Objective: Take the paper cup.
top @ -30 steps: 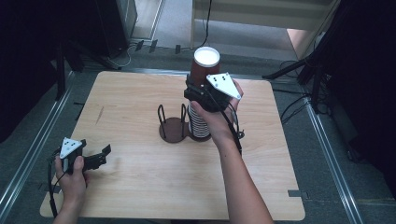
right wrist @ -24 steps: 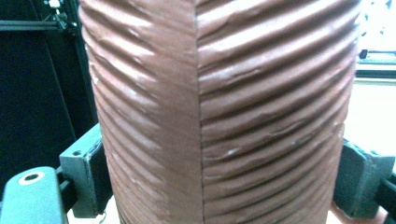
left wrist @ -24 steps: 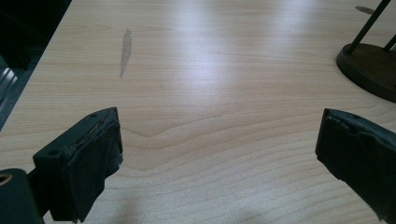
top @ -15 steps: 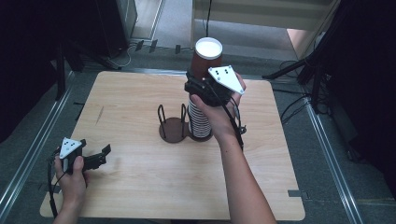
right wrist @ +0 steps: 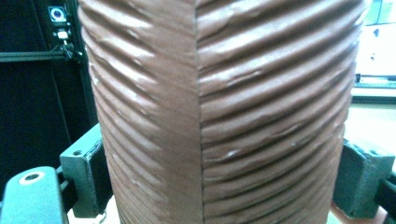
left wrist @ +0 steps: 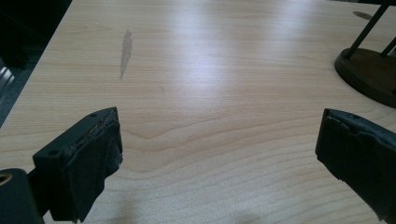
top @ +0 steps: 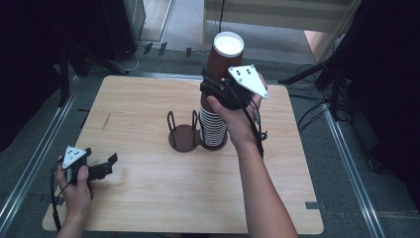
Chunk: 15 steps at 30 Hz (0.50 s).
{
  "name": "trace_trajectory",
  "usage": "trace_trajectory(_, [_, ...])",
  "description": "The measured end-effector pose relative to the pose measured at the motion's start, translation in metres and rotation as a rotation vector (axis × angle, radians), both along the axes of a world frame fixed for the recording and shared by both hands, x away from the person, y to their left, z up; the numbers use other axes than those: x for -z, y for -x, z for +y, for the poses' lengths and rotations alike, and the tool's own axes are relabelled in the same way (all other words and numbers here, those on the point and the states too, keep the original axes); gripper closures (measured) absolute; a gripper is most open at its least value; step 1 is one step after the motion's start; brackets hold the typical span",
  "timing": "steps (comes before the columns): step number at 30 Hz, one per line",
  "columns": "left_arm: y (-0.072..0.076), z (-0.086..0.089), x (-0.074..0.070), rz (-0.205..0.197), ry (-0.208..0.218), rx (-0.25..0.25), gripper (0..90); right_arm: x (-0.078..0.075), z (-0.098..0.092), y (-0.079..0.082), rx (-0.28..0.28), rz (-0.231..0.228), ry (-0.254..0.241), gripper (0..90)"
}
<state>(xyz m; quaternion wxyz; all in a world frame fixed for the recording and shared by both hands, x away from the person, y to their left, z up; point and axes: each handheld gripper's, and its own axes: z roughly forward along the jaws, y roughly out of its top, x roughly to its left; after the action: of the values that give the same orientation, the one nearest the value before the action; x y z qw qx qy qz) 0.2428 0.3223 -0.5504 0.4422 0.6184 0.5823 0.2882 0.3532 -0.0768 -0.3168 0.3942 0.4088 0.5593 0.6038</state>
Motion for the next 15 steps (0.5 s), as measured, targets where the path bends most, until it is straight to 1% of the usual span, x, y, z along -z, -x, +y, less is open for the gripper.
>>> trace_trajectory(2, [0.000,0.000,0.000,-0.003,0.001,0.008,1.1,-0.002,-0.001,0.001,-0.002,-0.009,0.003,11.8])
trace_trajectory(9, [0.000,0.000,0.000,-0.004,-0.001,0.010,1.1,-0.006,-0.010,0.003,0.010,-0.015,-0.025,11.8])
trace_trajectory(15, [0.000,0.000,0.000,-0.006,0.003,0.014,1.1,-0.008,-0.018,0.005,0.023,-0.017,-0.024,11.9])
